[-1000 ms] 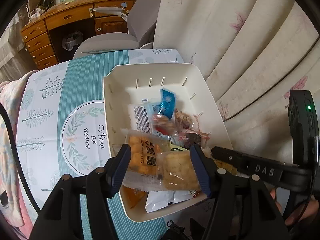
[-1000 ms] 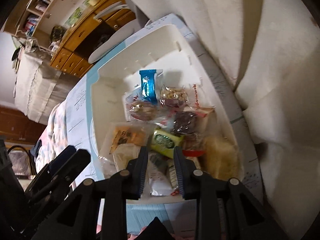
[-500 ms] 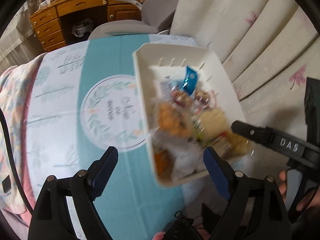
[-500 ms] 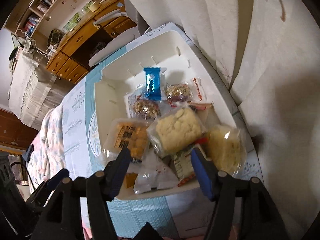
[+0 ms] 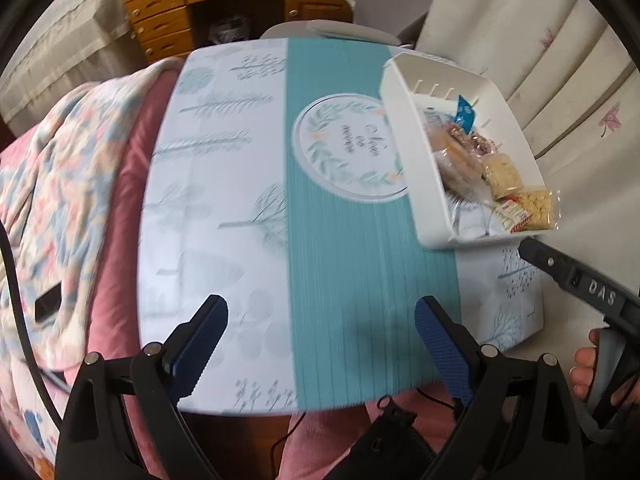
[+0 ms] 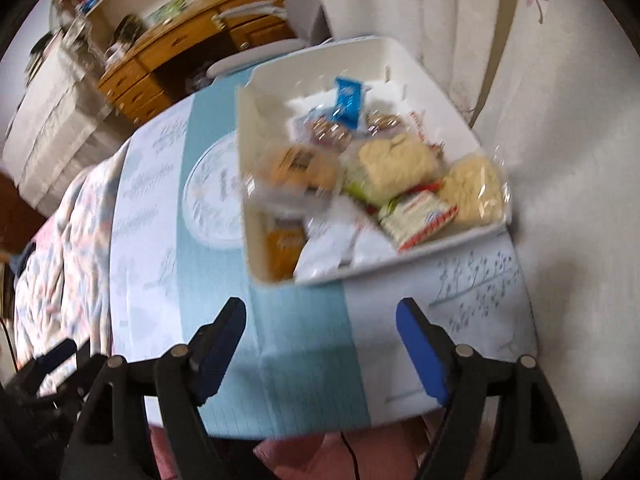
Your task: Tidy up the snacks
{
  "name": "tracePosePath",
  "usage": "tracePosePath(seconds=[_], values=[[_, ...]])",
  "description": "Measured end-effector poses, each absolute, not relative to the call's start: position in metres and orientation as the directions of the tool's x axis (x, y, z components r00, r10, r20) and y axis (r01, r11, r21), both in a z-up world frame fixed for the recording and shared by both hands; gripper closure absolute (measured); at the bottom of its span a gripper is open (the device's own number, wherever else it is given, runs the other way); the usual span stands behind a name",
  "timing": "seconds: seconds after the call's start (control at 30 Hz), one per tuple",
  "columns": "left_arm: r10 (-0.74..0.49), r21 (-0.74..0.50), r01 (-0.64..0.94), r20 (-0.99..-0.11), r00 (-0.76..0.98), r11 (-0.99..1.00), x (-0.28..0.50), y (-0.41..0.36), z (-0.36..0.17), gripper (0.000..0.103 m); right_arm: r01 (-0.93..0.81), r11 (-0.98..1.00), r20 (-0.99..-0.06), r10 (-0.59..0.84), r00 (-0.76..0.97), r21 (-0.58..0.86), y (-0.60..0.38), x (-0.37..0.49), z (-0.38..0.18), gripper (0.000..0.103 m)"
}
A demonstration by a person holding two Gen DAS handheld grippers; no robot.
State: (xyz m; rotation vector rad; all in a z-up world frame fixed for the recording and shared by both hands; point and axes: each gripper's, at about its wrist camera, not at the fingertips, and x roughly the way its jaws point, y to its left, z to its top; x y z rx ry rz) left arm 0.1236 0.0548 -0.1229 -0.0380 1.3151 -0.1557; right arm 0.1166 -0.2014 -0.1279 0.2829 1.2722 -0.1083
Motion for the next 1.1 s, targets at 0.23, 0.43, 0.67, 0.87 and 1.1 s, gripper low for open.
tracePosePath(seconds=[0.23,0.43,0.67,0.87,1.1], values=[[-0.111,-0.098,0.056,-0.934,0.338,0.994,0.093,0.069,-0.080,0.001,0.154,0.965,-0.959,0.177,0.222,0.213,-0.177,0.095,-0.104,0.018],[-0.099,-0.107,0.002,-0.908,0.406,0.994,0.082,0.060,-0.044,0.001,-0.002,0.978,-0.951,0.201,0.235,0.207,-0.162,0.075,-0.060,0.013],[-0.048,-0.059,-0.010,-0.891,0.451,0.998,0.059,0.030,-0.025,0.001,-0.030,0.986,-0.917,0.162,0.366,0.162,-0.171,0.054,-0.024,0.002],[0.004,-0.017,-0.041,-0.884,0.467,0.999,0.049,0.013,-0.026,0.001,-0.023,0.985,-0.913,0.165,0.373,0.169,-0.180,0.044,-0.030,0.002],[0.020,0.008,-0.028,-0.896,0.443,1.000,0.047,-0.008,-0.039,0.001,0.003,0.988,-0.897,0.137,0.420,0.153,-0.195,0.039,-0.031,0.001]])
